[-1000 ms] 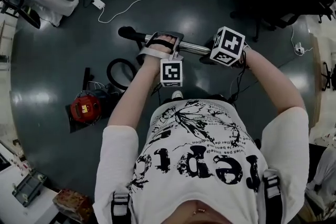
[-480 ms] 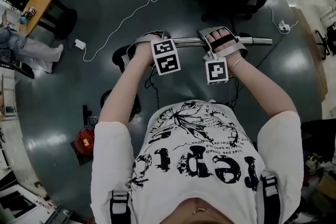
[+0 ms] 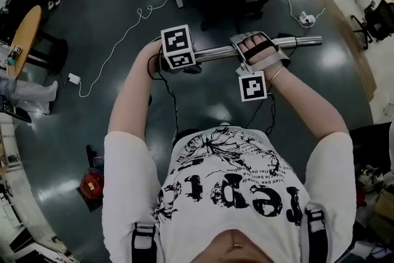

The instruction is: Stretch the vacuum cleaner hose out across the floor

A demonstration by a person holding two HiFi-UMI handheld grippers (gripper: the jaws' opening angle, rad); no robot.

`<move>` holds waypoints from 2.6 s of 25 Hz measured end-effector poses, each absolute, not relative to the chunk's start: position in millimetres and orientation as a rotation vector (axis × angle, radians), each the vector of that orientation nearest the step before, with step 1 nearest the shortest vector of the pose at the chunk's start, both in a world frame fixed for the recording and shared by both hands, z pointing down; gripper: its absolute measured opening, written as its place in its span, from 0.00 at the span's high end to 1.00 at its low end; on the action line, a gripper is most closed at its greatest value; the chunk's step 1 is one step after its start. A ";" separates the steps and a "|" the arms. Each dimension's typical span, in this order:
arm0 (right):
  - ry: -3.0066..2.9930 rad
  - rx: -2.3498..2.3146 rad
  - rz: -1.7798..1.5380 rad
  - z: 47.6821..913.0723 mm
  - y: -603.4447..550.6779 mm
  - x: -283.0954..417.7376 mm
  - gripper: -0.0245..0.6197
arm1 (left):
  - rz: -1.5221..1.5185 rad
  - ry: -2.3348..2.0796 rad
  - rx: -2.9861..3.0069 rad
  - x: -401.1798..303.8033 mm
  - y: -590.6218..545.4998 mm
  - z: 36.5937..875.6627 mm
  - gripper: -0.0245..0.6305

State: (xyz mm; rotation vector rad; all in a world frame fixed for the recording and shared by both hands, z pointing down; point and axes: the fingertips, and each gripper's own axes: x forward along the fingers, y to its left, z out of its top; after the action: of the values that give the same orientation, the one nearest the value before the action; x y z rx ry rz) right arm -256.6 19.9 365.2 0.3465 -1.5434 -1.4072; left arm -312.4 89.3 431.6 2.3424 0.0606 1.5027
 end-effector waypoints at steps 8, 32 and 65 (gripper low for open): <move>-1.437 0.158 -1.291 384.7 -8.2 -159.9 0.77 | 1.280 0.279 2.353 -194.0 75.9 466.1 0.81; -1.308 -0.252 0.215 476.3 -221.9 43.0 0.77 | 1.166 -1.222 3.006 -18.7 -265.3 529.0 0.76; -1.073 -0.100 -1.542 428.3 -429.5 365.9 0.61 | 1.394 -0.510 2.548 346.9 -385.6 529.9 0.90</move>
State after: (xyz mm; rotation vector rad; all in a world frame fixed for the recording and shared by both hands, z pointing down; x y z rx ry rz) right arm 365.9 -429.5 428.3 -0.0997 -1.0730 -1.5420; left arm 346.9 -385.6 529.9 2.5479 -0.5100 1.3935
